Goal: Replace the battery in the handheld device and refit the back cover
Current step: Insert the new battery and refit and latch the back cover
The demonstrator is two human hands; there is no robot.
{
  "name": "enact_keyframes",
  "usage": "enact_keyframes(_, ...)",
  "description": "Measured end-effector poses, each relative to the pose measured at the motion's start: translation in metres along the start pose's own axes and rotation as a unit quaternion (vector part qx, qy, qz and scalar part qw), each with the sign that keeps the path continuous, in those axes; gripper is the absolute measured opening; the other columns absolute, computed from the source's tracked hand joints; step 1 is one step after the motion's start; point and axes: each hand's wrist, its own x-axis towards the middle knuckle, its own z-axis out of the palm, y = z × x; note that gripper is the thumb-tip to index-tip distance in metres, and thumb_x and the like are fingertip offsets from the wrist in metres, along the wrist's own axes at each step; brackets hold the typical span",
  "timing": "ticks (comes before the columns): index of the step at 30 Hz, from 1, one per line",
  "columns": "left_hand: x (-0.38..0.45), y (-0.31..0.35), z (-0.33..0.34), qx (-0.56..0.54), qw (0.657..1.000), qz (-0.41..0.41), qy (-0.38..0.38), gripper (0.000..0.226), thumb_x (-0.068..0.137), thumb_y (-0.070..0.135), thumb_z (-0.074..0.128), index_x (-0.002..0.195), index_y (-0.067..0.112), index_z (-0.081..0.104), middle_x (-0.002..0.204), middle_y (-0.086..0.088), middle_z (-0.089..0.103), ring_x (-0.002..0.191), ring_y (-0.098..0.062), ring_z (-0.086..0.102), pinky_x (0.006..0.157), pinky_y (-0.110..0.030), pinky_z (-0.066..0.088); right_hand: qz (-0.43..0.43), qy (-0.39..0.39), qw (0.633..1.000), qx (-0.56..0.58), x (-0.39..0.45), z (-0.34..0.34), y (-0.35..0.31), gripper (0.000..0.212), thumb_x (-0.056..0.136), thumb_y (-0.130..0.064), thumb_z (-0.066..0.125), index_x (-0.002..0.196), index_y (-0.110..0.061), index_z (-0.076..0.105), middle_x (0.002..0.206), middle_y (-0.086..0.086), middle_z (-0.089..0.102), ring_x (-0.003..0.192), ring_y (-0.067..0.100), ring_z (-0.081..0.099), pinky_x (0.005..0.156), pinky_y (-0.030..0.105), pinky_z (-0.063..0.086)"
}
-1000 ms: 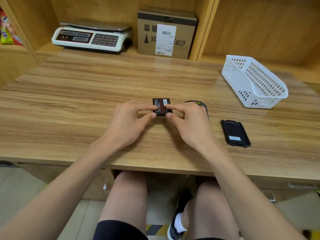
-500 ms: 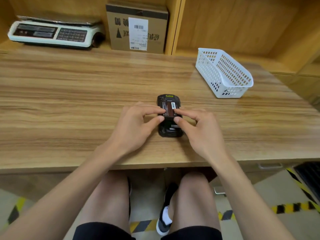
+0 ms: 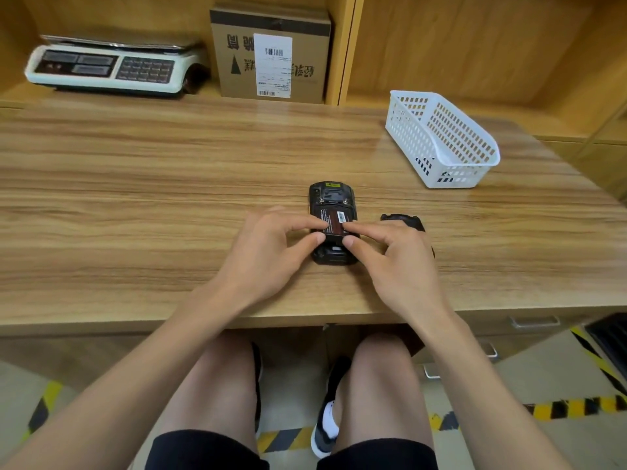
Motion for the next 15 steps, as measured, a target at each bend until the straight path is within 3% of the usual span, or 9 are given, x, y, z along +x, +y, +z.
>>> enact_keyframes(7,0.0014,-0.0008,0.0042,0.006,1.000,-0.003,-0.007,0.019,0.089,0.026,0.072,0.107,0.028,0.078,0.102,0.008,0.078,0.099,-0.011,0.067,0.093,-0.039,0.051,-0.006,0.007,1.000,0.001,-0.0008,-0.0042,0.0003,0.022,0.090,-0.026,0.068,0.110,-0.030,0.076,0.108,-0.013,0.075,0.103,0.003,0.061,0.084,0.001,0.035)
enact_keyframes(12,0.0011,0.0005,0.0035,-0.003,1.000,-0.020,-0.012,0.020,0.090,0.027,0.071,0.109,0.029,0.078,0.107,0.011,0.078,0.104,-0.001,0.069,0.099,-0.031,0.051,0.011,-0.004,0.999,0.032,-0.0003,-0.0041,-0.0009,0.023,0.091,-0.026,0.068,0.112,-0.029,0.075,0.111,-0.013,0.075,0.107,-0.002,0.064,0.096,0.015,0.045)
enact_keyframes(15,0.0019,0.0033,0.0034,0.002,1.000,-0.027,-0.007,0.020,0.090,0.026,0.072,0.109,0.028,0.078,0.106,0.011,0.078,0.101,0.000,0.069,0.096,-0.022,0.050,0.018,0.000,0.999,0.027,0.0011,-0.0032,-0.0002,0.022,0.091,-0.028,0.068,0.112,-0.029,0.076,0.110,-0.012,0.075,0.105,-0.002,0.065,0.093,0.011,0.044)
